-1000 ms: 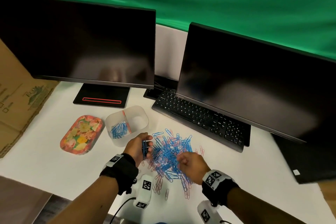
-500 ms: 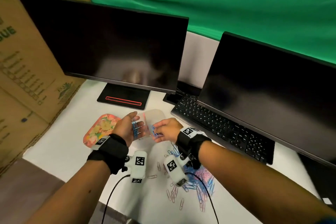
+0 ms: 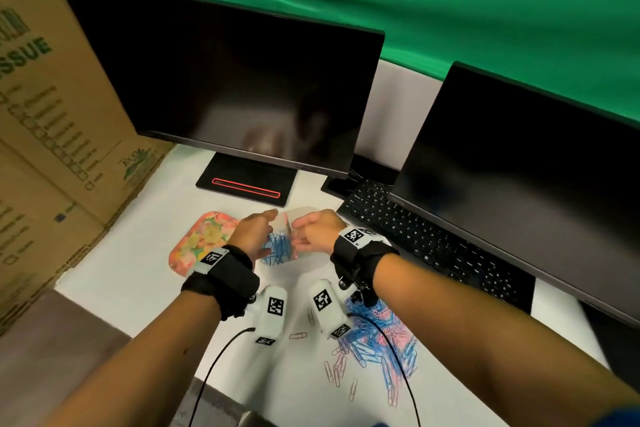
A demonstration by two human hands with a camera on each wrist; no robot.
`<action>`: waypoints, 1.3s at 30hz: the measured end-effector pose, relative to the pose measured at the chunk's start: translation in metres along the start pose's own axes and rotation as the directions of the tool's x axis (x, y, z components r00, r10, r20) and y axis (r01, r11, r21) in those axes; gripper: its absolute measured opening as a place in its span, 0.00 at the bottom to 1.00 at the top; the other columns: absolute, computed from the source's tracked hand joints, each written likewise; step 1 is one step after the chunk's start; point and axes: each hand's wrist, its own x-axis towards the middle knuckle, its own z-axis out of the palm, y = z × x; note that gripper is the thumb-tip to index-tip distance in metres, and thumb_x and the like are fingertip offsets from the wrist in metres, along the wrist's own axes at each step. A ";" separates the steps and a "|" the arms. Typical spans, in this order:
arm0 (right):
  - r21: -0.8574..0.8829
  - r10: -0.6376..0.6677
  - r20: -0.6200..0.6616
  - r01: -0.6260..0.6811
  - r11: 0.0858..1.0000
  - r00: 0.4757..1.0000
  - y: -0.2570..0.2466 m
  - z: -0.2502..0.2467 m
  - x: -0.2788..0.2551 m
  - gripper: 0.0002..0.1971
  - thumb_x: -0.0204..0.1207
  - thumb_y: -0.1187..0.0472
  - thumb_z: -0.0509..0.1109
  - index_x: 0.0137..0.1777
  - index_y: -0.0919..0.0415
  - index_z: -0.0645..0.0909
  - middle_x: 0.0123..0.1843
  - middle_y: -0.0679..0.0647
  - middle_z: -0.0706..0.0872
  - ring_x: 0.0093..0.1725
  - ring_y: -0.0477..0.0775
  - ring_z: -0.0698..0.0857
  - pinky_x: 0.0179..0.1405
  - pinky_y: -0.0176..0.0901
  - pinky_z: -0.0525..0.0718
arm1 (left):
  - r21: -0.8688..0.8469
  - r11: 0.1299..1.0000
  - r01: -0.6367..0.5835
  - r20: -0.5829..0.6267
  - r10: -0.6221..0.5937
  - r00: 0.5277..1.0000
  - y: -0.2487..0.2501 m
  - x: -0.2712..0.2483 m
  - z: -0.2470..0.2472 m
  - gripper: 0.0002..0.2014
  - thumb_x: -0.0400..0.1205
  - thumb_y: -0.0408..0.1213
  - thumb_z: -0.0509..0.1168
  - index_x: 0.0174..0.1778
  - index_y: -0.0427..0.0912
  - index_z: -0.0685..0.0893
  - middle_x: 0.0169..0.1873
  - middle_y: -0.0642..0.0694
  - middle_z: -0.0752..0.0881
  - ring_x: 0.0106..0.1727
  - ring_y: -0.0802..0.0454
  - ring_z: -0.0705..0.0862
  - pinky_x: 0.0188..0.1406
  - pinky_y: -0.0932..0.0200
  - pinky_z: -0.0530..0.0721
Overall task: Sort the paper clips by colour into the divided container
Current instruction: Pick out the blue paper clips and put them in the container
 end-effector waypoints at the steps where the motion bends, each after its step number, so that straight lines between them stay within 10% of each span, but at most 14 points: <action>1: 0.036 -0.008 -0.003 0.008 0.999 1.000 0.001 -0.006 -0.004 0.12 0.79 0.79 0.57 0.43 0.71 0.81 0.41 0.70 0.86 0.35 0.61 0.87 0.38 0.46 0.89 | 0.011 1.000 -0.019 -0.009 0.019 1.000 -0.001 -0.001 0.001 0.15 0.84 0.40 0.59 0.66 0.43 0.80 0.63 0.39 0.79 0.67 0.40 0.76 0.61 0.46 0.78; 6: -0.006 -0.078 -0.115 0.078 0.997 0.990 0.018 -0.033 -0.040 0.13 0.77 0.81 0.60 0.40 0.66 0.80 0.35 0.65 0.82 0.21 0.49 0.83 0.23 0.36 0.83 | 0.116 0.959 -0.260 -0.010 0.263 0.965 -0.010 -0.013 0.015 0.06 0.81 0.33 0.63 0.44 0.48 0.83 0.48 0.42 0.85 0.50 0.43 0.83 0.45 0.55 0.83; 9: -0.365 -0.205 -0.232 0.110 0.925 0.951 0.050 -0.055 -0.061 0.12 0.75 0.75 0.65 0.40 0.60 0.85 0.36 0.61 0.87 0.26 0.51 0.85 0.26 0.38 0.82 | 0.263 0.854 -0.450 0.204 0.406 0.891 -0.030 -0.031 0.029 0.09 0.79 0.28 0.65 0.40 0.48 0.83 0.35 0.48 0.85 0.35 0.51 0.82 0.34 0.64 0.80; 16: -0.773 -0.195 -0.128 0.025 0.633 0.972 0.146 -0.077 -0.095 0.11 0.70 0.65 0.63 0.39 0.60 0.88 0.35 0.51 0.86 0.36 0.46 0.82 0.39 0.34 0.80 | 0.640 0.172 -0.749 0.712 0.232 0.662 -0.098 -0.049 0.058 0.10 0.73 0.36 0.63 0.45 0.54 0.85 0.42 0.58 0.82 0.45 0.56 0.83 0.45 0.66 0.75; 21: -0.862 -0.250 -0.041 0.092 0.498 0.967 0.186 -0.062 -0.104 0.13 0.74 0.55 0.65 0.56 0.52 0.84 0.55 0.52 0.85 0.57 0.56 0.83 0.53 0.38 0.78 | 0.595 -0.075 -0.801 0.801 0.137 0.582 -0.128 -0.047 0.068 0.12 0.79 0.41 0.60 0.55 0.54 0.84 0.58 0.52 0.81 0.60 0.49 0.81 0.55 0.57 0.79; 34: -0.938 -0.434 -0.061 0.097 0.332 0.899 0.209 -0.080 -0.114 0.18 0.77 0.53 0.64 0.66 0.54 0.77 0.66 0.52 0.80 0.65 0.57 0.77 0.66 0.49 0.77 | 0.612 -0.118 -0.782 0.779 0.264 0.569 -0.134 -0.035 0.059 0.11 0.72 0.41 0.64 0.50 0.52 0.81 0.52 0.50 0.81 0.54 0.44 0.82 0.44 0.54 0.82; 39: -0.983 -0.342 -0.051 0.014 0.184 0.938 0.209 -0.083 -0.104 0.37 0.78 0.39 0.45 0.85 0.53 0.42 0.85 0.49 0.37 0.85 0.59 0.41 0.81 0.57 0.33 | 0.558 -0.283 -0.780 0.827 0.103 0.553 -0.139 -0.048 0.079 0.35 0.78 0.41 0.60 0.83 0.49 0.57 0.83 0.45 0.58 0.82 0.42 0.58 0.78 0.44 0.63</action>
